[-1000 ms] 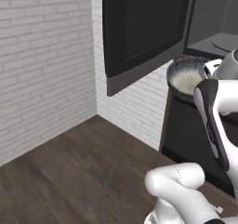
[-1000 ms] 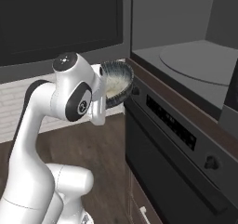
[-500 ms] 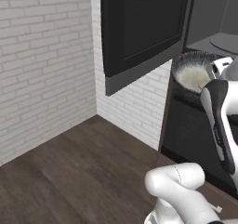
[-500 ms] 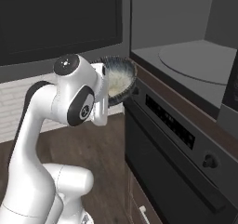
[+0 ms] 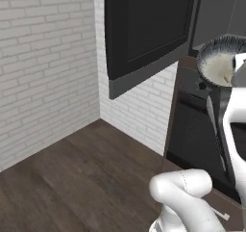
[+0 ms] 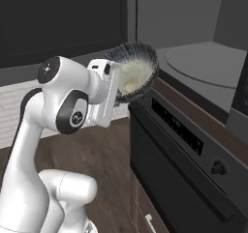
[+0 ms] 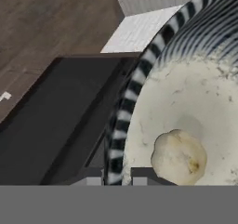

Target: Pick the garlic from the sink and place it in the bowl. Then pick the bowl and place it in the microwave. Then close the microwave door and press the start button.

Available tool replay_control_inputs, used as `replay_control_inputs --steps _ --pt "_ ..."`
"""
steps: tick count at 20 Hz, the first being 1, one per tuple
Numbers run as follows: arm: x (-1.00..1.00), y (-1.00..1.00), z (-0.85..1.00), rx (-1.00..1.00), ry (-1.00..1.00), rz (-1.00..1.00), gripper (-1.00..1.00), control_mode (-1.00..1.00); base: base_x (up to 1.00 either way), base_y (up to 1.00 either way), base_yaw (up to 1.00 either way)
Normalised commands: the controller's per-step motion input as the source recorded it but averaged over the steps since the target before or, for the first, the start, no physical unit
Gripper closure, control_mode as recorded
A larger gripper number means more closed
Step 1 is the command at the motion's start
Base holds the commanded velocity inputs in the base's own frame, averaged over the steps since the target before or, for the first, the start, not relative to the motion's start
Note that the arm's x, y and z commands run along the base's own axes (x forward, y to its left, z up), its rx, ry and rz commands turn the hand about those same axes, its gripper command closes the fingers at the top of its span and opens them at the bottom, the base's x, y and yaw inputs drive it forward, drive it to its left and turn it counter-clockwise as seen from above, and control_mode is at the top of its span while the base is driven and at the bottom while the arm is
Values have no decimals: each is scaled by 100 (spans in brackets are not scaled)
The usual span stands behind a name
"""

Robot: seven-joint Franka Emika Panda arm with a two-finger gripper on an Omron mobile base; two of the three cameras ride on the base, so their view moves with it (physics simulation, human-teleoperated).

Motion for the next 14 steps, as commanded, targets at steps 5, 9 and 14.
replay_control_inputs --steps 5,9,14 --pt "-1 -4 41 0 -10 -45 100 -100 0 0 0" --pt "0 -39 48 6 -3 -20 100 -100 0 0 0" --pt "2 -56 43 14 0 -2 100 -100 0 0 0"
